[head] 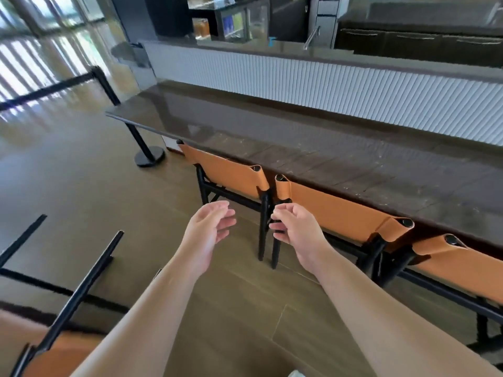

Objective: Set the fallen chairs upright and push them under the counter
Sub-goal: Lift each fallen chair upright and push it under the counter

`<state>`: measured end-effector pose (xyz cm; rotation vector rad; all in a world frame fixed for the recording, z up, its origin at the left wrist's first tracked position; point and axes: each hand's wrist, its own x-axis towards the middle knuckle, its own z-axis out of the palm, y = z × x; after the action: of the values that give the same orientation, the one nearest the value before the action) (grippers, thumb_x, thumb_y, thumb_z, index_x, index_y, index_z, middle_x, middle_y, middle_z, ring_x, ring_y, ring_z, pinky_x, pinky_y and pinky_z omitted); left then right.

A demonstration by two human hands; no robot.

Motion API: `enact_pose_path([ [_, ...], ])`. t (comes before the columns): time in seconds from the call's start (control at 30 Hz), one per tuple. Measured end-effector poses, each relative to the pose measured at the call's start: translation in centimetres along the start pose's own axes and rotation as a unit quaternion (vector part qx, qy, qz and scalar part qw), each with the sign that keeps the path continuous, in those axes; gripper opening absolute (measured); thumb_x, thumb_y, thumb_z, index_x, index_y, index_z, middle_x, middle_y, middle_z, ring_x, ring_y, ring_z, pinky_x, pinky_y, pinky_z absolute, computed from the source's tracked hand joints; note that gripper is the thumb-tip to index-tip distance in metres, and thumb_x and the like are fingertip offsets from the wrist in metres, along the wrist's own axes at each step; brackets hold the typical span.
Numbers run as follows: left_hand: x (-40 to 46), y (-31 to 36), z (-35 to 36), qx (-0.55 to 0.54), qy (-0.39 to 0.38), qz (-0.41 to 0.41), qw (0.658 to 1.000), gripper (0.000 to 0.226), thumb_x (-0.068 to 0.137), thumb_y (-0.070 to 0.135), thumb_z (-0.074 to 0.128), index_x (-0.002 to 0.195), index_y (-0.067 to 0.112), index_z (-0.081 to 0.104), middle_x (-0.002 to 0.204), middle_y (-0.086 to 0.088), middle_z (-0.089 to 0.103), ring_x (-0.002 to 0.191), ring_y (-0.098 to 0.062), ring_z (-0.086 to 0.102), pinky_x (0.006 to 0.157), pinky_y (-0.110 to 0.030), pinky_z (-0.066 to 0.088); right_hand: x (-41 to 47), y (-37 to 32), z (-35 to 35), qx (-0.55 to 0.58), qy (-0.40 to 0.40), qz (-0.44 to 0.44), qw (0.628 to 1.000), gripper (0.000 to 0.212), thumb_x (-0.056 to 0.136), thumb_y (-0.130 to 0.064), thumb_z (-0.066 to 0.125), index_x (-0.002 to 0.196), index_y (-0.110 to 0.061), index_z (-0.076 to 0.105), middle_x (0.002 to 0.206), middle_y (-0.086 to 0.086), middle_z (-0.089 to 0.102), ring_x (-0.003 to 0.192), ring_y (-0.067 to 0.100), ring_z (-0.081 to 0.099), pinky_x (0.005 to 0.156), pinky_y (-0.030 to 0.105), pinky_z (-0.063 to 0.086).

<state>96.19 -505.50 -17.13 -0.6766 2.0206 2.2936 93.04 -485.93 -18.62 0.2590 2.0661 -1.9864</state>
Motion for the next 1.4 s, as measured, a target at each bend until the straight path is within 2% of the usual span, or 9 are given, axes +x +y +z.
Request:
enact_pose_path([
  [0.1,-2.0,0.2,-5.9,-0.022,0.032,0.012,0.999,0.018,0.096,0.024,0.059,0.112,0.023,0.07,0.104,0.002,0.076,0.099,-0.016,0.071,0.088,-0.033,0.051,-1.9,-0.3,5.3,-0.012,-0.043,-0.005,0.999,0.013,0.095,-0.032,0.056,0.105,-0.029,0.064,0.105,-0.002,0.068,0.093,0.012,0.069,0.084,0.034,0.059],
  [0.23,-5.3,-0.1,-15.1,-0.06,0.069,0.018,0.996,0.018,0.096,0.025,0.061,0.112,0.021,0.069,0.103,0.0,0.076,0.097,-0.017,0.072,0.084,-0.032,0.049,-5.4,-0.3,13.7,-0.034,-0.097,-0.008,0.995,0.013,0.094,-0.031,0.056,0.104,-0.028,0.064,0.102,-0.001,0.069,0.091,0.013,0.069,0.08,0.031,0.059],
  [0.43,-11.2,-1.7,-30.3,-0.119,0.136,0.032,0.983,0.02,0.098,0.021,0.057,0.114,0.015,0.066,0.095,-0.001,0.074,0.082,-0.013,0.07,0.078,-0.03,0.045,-12.2,1.7,27.6,-0.049,-0.202,0.016,0.978,0.014,0.09,-0.025,0.06,0.103,-0.022,0.066,0.106,0.007,0.07,0.082,0.013,0.069,0.073,0.029,0.057],
  [0.73,-19.9,-5.5,-47.1,-0.187,0.217,0.026,0.958,0.021,0.098,0.024,0.058,0.116,0.016,0.066,0.107,-0.006,0.074,0.093,-0.018,0.069,0.085,-0.033,0.05,-21.4,3.8,43.5,-0.11,-0.298,0.011,0.948,0.011,0.095,-0.02,0.058,0.103,-0.019,0.065,0.107,0.011,0.07,0.082,0.014,0.067,0.072,0.029,0.057],
  [0.8,-21.7,-6.2,-49.6,-0.198,0.23,0.03,0.952,0.021,0.098,0.024,0.057,0.116,0.017,0.064,0.106,-0.006,0.074,0.096,-0.019,0.07,0.083,-0.032,0.049,-22.9,4.0,46.2,-0.123,-0.319,0.01,0.94,0.011,0.095,-0.021,0.058,0.104,-0.019,0.065,0.107,0.011,0.07,0.082,0.014,0.067,0.07,0.027,0.056],
  [0.93,-24.8,-7.4,-53.2,-0.214,0.255,0.047,0.942,0.017,0.097,0.022,0.057,0.112,0.018,0.064,0.098,-0.002,0.075,0.087,-0.013,0.071,0.077,-0.032,0.047,-25.4,4.7,50.4,-0.136,-0.364,0.009,0.921,0.012,0.093,-0.02,0.059,0.104,-0.019,0.065,0.098,0.007,0.07,0.082,0.015,0.067,0.073,0.03,0.058],
  [1.07,-26.9,-8.6,-56.0,-0.226,0.297,0.053,0.926,0.018,0.098,0.026,0.056,0.113,0.021,0.066,0.103,-0.002,0.075,0.091,-0.014,0.07,0.081,-0.034,0.045,-27.0,5.3,53.6,-0.141,-0.396,0.015,0.907,0.012,0.092,-0.019,0.061,0.103,-0.02,0.065,0.092,0.002,0.071,0.08,0.014,0.068,0.071,0.03,0.056],
  [1.23,-28.0,-10.0,-58.6,-0.232,0.348,0.037,0.907,0.021,0.099,0.027,0.054,0.116,0.021,0.065,0.104,-0.001,0.075,0.091,-0.012,0.07,0.083,-0.034,0.045,-27.2,6.7,57.4,-0.16,-0.435,0.036,0.885,0.015,0.09,-0.02,0.062,0.104,-0.021,0.065,0.094,0.001,0.071,0.084,0.014,0.069,0.084,0.036,0.058],
  [1.4,-27.7,-10.9,-61.3,-0.236,0.411,0.014,0.88,0.017,0.098,0.023,0.056,0.112,0.02,0.065,0.101,-0.002,0.075,0.085,-0.012,0.07,0.077,-0.031,0.046,-26.0,8.7,62.2,-0.151,-0.477,0.078,0.862,0.015,0.092,-0.02,0.059,0.106,-0.02,0.066,0.092,0.0,0.07,0.081,0.014,0.068,0.077,0.032,0.055],
])
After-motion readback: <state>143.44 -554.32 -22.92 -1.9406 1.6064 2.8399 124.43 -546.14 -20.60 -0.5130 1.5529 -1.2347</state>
